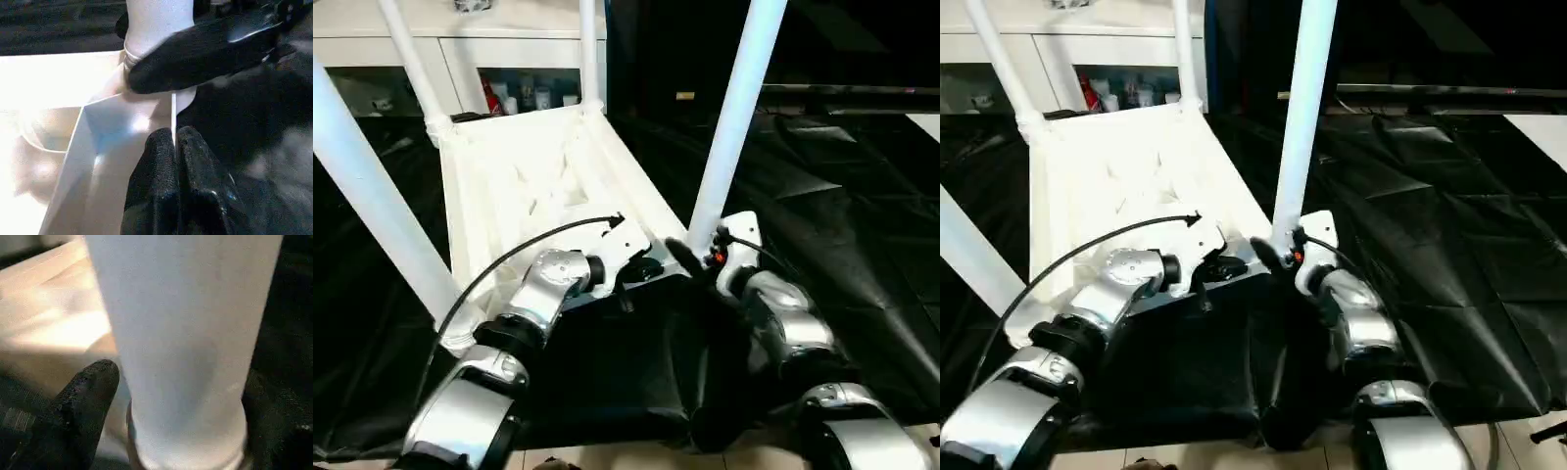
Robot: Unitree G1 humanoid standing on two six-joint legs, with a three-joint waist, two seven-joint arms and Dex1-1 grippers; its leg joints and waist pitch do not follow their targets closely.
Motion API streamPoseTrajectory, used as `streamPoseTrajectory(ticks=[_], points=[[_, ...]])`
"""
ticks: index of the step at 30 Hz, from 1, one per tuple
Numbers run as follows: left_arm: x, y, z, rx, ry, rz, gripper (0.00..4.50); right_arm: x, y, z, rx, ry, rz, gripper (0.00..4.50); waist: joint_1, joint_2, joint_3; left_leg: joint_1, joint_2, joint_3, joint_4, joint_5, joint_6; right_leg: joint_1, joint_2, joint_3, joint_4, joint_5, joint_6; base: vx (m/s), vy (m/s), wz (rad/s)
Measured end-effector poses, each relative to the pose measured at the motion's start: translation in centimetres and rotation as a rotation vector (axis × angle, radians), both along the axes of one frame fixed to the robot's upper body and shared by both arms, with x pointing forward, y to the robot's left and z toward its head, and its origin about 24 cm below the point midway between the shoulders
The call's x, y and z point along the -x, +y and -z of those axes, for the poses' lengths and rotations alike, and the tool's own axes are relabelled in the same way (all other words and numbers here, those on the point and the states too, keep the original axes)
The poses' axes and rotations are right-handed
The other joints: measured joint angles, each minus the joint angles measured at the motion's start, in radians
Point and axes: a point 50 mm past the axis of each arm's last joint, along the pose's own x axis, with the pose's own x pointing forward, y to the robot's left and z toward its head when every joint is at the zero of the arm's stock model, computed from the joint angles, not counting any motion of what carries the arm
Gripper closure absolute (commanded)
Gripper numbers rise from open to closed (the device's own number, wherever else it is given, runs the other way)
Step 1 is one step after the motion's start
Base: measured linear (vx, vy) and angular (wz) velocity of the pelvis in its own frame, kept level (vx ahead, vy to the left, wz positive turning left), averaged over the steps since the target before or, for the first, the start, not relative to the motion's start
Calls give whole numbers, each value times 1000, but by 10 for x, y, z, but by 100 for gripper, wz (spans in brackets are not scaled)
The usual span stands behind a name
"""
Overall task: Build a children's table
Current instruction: Rotate leg to tighten
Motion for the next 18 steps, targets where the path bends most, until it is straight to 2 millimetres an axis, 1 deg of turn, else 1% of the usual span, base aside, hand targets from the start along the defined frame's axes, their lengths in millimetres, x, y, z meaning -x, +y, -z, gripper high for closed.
streamPoseTrajectory(ticks=[4, 7, 9, 13, 15, 17, 18], points=[[8, 23, -1, 3, 44, 113, 450, 14, -9, -5, 54, -4, -279, 75, 13, 0, 0, -1, 2, 0, 0, 0, 0, -1, 1, -2, 1, -1, 1, 0, 0, 0], [14, 34, -4, 5, 88, 204, 450, 21, -10, -10, 76, 17, -447, 75, 23, -2, 2, -1, 2, 1, 0, 0, 0, -2, 1, -1, 1, -1, 1, 0, 0, 0], [17, 39, -4, 2, 112, 251, 450, 24, -6, -11, 79, 25, -530, 75, 27, -3, 2, -2, 2, 1, 1, 0, 0, -2, 1, -1, 0, -1, 1, 0, 0, 0], [18, 48, -6, -14, 130, 286, 450, 28, -2, -11, 78, 41, -599, 75, 29, -6, 4, -4, 2, 2, 2, 0, 0, -3, 0, 0, 0, -2, 0, 0, 0, 0], [19, 50, -7, -18, 131, 292, 450, 28, -1, -11, 72, 49, -612, 108, 28, -8, 5, -3, 2, 2, 2, 0, 0, -3, 0, -1, 0, -2, 0, 0, 0, 0], [19, 51, -7, -18, 132, 298, 450, 28, -1, -11, 66, 55, -609, 108, 28, -8, 5, -4, 2, 2, 2, 0, 0, -3, 0, -1, 1, -2, 0, 0, 0, 0], [20, 51, -7, -17, 133, 299, 450, 28, -1, -11, 61, 59, -608, 130, 28, -8, 5, -3, 2, 2, 1, 0, 0, -3, 0, -1, 1, -2, 0, 0, 0, 0]])
